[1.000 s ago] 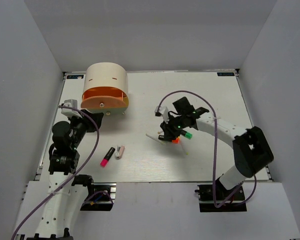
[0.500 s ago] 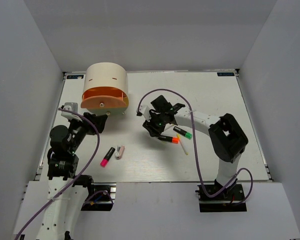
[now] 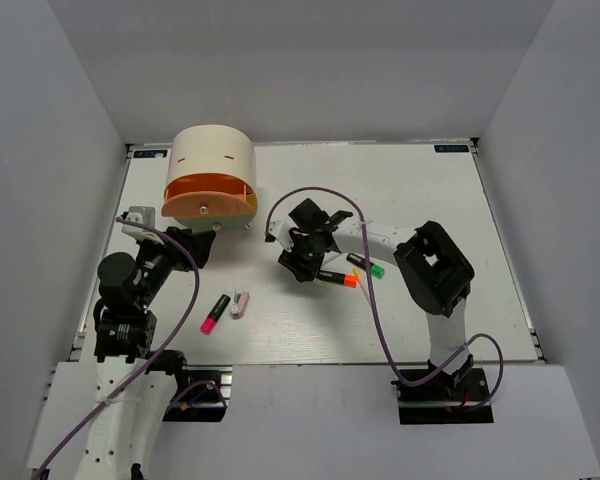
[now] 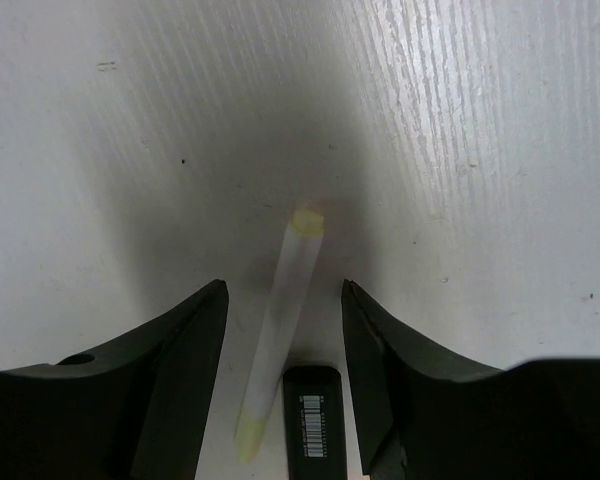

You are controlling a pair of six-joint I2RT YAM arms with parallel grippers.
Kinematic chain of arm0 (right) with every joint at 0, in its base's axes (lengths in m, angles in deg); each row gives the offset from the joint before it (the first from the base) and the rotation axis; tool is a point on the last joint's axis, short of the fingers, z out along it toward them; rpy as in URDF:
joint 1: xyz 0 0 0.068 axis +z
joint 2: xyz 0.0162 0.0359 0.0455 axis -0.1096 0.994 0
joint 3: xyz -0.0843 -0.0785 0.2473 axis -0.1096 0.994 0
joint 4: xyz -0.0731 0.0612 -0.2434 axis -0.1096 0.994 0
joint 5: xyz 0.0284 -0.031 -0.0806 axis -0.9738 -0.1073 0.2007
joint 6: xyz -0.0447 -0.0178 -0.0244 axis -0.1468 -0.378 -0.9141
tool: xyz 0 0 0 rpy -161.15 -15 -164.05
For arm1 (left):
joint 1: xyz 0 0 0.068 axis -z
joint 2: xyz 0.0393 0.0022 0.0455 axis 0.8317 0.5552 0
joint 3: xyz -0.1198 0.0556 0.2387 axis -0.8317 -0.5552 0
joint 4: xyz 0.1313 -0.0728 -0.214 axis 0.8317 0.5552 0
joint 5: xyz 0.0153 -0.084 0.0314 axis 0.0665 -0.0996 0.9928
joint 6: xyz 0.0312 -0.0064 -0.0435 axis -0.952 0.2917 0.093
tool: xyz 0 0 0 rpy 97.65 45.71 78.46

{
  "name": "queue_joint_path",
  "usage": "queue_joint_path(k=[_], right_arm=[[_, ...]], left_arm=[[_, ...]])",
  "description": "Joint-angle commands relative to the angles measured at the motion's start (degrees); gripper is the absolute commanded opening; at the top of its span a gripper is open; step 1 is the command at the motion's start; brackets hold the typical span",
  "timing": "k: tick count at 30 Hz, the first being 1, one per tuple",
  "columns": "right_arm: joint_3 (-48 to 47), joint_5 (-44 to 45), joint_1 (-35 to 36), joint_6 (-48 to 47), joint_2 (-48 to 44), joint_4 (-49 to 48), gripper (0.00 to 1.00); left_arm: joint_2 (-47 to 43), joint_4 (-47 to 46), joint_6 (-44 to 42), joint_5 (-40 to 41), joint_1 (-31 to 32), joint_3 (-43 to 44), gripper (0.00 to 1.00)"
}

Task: Sort the stationery into containers
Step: Pick up the pen from the center of the board, then place the pen in the storage box.

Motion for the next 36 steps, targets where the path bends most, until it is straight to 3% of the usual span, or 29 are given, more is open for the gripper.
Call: queue_joint_path(k=[1, 6, 10, 11, 15, 25, 36], right_arm=[[-2.22, 0.03, -0.1, -0.91, 1.75, 2.05, 0.55], [-1.44, -0.41, -0.18, -1.35, 2.02, 4.16, 0.48], [-0.73, -0.67, -0.01, -1.61, 1.4, 5.13, 0.33], [-0.73, -1.28, -0.01, -1.7, 1.05, 5.66, 0.23], [-1.08, -3.48, -0.01, -2.05, -3.24, 7.94, 0.01], [-11.79, -4.28, 0.96, -3.37, -13.01, 13.65, 0.0], [-38.59, -4.01, 2.89, -4.78, -6.52, 12.78, 0.0]], left_arm=[[-0.33, -0.2, -0.53, -1.15, -0.29, 0.22, 0.73], [-0.33, -0.2, -1.05, -0.63, -0.29, 0.22, 0.73], [-0.33, -0.2, -1.06, -0.1, -0.29, 0.22, 0.73], [-0.33, -0.2, -1.06, -0.1, -0.29, 0.22, 0.73], [-1.56, -0.2, -1.06, 0.43, -0.29, 0.22, 0.73], [-3.14, -0.2, -1.06, 1.48, -0.29, 0.22, 0.72], [-6.39, -0.2, -1.06, 4.64, -0.29, -0.3, 0.72]])
